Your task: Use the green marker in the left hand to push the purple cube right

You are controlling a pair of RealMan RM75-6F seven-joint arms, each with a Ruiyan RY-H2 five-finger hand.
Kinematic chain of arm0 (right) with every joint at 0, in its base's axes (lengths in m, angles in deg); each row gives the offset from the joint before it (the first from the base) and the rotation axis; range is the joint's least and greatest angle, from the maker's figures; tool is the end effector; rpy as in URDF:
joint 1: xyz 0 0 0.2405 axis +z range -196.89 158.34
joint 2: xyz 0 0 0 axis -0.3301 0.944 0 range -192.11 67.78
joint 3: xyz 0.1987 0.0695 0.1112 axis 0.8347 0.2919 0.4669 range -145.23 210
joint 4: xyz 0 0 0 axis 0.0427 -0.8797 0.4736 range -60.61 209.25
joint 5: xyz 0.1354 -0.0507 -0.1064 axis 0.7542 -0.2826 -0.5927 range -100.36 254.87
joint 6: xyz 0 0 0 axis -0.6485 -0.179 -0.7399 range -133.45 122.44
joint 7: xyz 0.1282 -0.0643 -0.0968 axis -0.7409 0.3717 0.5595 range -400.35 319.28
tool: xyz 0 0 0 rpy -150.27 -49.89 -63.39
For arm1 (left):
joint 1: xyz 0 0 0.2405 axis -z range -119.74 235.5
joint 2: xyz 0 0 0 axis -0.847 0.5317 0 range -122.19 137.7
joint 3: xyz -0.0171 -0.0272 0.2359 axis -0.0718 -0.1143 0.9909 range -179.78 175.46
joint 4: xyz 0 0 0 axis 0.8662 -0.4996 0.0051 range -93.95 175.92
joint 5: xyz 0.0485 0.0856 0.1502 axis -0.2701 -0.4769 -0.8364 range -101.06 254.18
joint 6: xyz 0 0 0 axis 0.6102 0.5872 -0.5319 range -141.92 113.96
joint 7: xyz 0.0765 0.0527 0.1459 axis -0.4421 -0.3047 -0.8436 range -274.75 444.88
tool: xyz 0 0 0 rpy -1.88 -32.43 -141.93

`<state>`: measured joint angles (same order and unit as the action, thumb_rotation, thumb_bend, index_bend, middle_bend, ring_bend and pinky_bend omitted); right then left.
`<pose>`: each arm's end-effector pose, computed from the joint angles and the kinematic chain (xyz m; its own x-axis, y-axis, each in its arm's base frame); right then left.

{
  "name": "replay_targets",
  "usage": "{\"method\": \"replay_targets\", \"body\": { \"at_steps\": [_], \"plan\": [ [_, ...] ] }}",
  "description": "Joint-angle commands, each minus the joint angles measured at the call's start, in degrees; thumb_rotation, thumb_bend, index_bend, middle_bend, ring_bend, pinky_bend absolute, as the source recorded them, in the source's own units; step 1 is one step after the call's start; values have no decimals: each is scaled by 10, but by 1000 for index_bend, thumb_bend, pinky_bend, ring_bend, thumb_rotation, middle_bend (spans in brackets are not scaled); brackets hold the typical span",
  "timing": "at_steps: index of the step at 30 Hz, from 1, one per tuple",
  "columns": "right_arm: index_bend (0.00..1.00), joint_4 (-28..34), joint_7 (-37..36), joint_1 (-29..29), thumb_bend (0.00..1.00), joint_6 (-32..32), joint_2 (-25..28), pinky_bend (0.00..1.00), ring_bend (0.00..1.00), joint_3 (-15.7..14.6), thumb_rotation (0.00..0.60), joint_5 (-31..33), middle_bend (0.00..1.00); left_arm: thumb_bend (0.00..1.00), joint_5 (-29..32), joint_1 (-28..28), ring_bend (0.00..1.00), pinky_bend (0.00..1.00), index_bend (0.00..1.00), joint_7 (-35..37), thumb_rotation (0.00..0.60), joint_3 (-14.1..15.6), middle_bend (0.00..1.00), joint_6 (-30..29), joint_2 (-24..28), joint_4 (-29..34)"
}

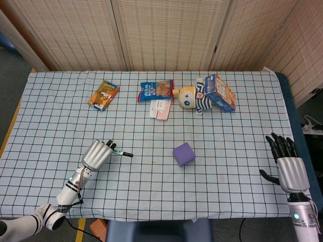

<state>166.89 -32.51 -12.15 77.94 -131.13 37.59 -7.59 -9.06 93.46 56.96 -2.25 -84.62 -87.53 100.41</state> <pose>-0.2684 -0.2236 0.1571 0.4373 0.0196 0.8991 -0.8986 -0.0303 0.4377 -0.1895 0.3360 0.0099 0.8083 -0.1763 0.5618 0.4505 -0.4294 -0.7828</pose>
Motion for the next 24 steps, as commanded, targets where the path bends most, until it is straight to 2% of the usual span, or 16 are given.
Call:
{"method": "replay_targets", "body": {
  "at_steps": [1,6,13,19,21,24],
  "plan": [
    [0,-2,6,4,51,-4,-5,0,0,0,600,2,0,573,31,-38,828,959,731,63,600,8,741,24,-15,-79],
    [0,-5,8,6,52,-8,-10,0,0,-1,600,2,0,537,29,-42,828,959,615,71,600,8,685,34,-31,-115],
    [0,-6,9,6,51,-6,-12,0,0,0,600,4,0,495,31,-48,821,950,428,70,600,7,563,52,-29,-122],
    [0,-5,10,5,52,-2,-12,0,0,0,600,4,0,425,38,-58,736,904,172,57,600,-6,326,38,-3,-61],
    [0,-5,10,4,51,-1,-11,0,0,0,600,4,0,412,40,-63,707,885,130,51,600,-8,268,31,15,-22],
    [0,-4,11,4,52,0,-12,0,0,0,600,3,0,402,40,-72,682,863,113,31,600,-10,232,15,46,40]
  ]
}}
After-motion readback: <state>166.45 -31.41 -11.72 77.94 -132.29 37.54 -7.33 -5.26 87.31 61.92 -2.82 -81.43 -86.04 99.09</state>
